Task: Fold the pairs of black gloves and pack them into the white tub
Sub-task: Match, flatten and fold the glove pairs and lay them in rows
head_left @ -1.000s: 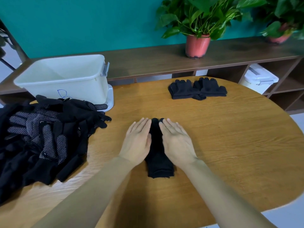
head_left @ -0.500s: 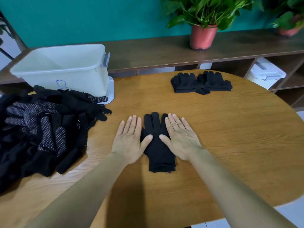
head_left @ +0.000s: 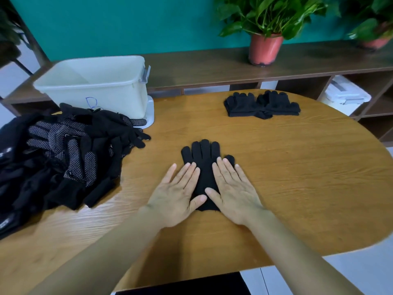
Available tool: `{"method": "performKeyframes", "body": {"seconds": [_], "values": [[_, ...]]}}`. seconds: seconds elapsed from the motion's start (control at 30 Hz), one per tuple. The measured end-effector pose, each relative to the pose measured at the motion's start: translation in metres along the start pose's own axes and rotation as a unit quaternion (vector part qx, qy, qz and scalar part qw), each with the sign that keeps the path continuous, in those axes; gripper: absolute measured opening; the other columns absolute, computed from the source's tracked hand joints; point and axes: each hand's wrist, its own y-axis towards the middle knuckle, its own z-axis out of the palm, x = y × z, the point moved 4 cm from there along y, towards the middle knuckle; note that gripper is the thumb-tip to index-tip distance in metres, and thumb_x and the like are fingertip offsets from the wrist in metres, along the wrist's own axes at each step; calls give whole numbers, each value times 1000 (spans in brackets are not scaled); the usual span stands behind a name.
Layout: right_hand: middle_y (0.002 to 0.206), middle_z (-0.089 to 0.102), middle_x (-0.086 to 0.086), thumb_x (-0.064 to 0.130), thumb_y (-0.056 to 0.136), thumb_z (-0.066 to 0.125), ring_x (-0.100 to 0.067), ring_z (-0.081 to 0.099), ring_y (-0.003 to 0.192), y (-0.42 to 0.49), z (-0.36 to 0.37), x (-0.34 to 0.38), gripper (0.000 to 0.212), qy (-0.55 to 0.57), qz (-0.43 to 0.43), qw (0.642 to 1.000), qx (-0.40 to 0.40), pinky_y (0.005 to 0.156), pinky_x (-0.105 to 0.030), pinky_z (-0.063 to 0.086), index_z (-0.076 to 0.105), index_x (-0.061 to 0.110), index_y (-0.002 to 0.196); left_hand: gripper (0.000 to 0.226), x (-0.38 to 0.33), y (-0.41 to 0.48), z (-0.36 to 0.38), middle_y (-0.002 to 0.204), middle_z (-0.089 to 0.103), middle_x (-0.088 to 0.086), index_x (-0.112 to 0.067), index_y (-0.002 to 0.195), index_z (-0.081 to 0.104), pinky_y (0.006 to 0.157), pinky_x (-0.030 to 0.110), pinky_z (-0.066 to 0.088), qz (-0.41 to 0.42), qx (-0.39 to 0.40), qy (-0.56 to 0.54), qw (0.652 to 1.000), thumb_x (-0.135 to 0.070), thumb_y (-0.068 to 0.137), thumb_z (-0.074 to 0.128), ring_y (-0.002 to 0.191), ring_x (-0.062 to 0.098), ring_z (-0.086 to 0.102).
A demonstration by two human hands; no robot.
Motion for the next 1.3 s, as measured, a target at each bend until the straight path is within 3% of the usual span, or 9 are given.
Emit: {"method": "performKeyframes", "body": {"seconds": [0.13,0.2,0.33,0.5,0.63,0.8,1.03,1.2,1.3], "values": [[158,-29,3,62,81,-24,-11,-31,144,-7,-2,-18,83,-21,12,1000,6,121,-38,-14,-22,18,152,99,20,-12,4,160,-24,0,-16,148,-24,115,46,-26,-6,2,14,1000,-76,70,-36,145,15,-29],[161,-22,3,59,88,-16,-10,-26,146,-11,-7,-26,78,6,15,1000,-5,121,-36,-13,-12,18,155,108,30,-20,2,161,-18,-2,-17,154,-13,115,44,-25,2,-17,-5,1000,-81,69,-32,148,13,-24],[155,37,-5,46,99,16,-14,23,148,-20,-24,-25,65,86,-15,979,-186,121,-30,9,47,11,144,70,18,-25,-23,149,50,-4,-26,139,54,119,39,6,86,-178,-75,977,-73,91,34,140,11,39],[129,65,-3,50,92,43,-15,54,128,-29,-19,-8,55,86,-74,973,-200,115,-36,28,66,13,126,52,-8,-13,-27,111,70,-14,-29,110,73,108,38,18,154,-198,-88,964,-66,82,49,105,6,62],[134,62,-3,62,80,49,-16,54,129,-34,-9,-7,72,64,-90,983,-149,114,-39,34,63,14,130,36,-13,-5,-30,94,73,-15,-27,92,79,108,37,23,154,-225,-64,960,-49,81,53,85,5,66],[139,58,1,45,74,53,-14,49,133,-33,-8,-11,71,130,-71,974,-171,113,-34,36,55,16,138,24,-18,-7,-28,77,71,-12,-21,83,76,107,32,31,103,-287,-123,944,-30,77,54,69,8,65],[104,68,6,2,71,74,-16,60,101,-10,-15,-18,46,207,-19,954,-218,85,-34,52,67,16,114,48,-8,-17,-13,106,70,-17,-30,116,63,115,42,17,-3,-281,-171,944,-61,80,55,103,0,61],[100,66,0,28,90,68,-18,60,100,7,-26,-23,28,265,59,939,-212,81,-33,49,66,18,117,23,5,-1,-16,85,70,-14,-22,106,70,110,41,23,-118,-310,-246,911,-40,92,65,84,5,64],[109,68,1,35,94,63,-14,60,106,18,-28,-19,35,269,85,935,-215,84,-32,50,62,22,127,34,9,6,-15,82,69,-18,-29,126,64,102,26,14,-188,-298,-304,885,-39,94,64,90,-4,59]]}}
